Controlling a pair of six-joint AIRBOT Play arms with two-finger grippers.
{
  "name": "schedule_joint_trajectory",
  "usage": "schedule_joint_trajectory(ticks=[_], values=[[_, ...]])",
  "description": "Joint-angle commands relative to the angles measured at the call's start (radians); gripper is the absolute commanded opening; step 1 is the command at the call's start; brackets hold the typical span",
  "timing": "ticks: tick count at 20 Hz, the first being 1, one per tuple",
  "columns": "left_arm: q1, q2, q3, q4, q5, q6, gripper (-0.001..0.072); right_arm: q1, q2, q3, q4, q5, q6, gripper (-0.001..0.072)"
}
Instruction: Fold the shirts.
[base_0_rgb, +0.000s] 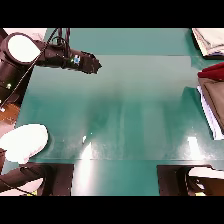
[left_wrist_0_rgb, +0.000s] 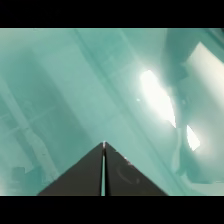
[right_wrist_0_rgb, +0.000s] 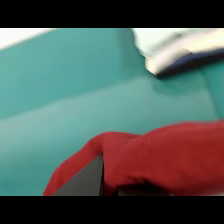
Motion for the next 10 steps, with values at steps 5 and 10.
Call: schedule_joint_trajectory(ticks=[5, 10], values=[[0.0, 0.0, 0.0, 0.008, -0.008, 0.014, 0.0028, -0.154, 0.195, -0.303, -0.302, 0.087, 0.007, 0.003], [0.0, 0.0, 0.0, 0.008, -0.01, 0.037, 0.0027, -0.29, 0.333, -0.506, -0.415, 0.048, 0.039, 0.0492]])
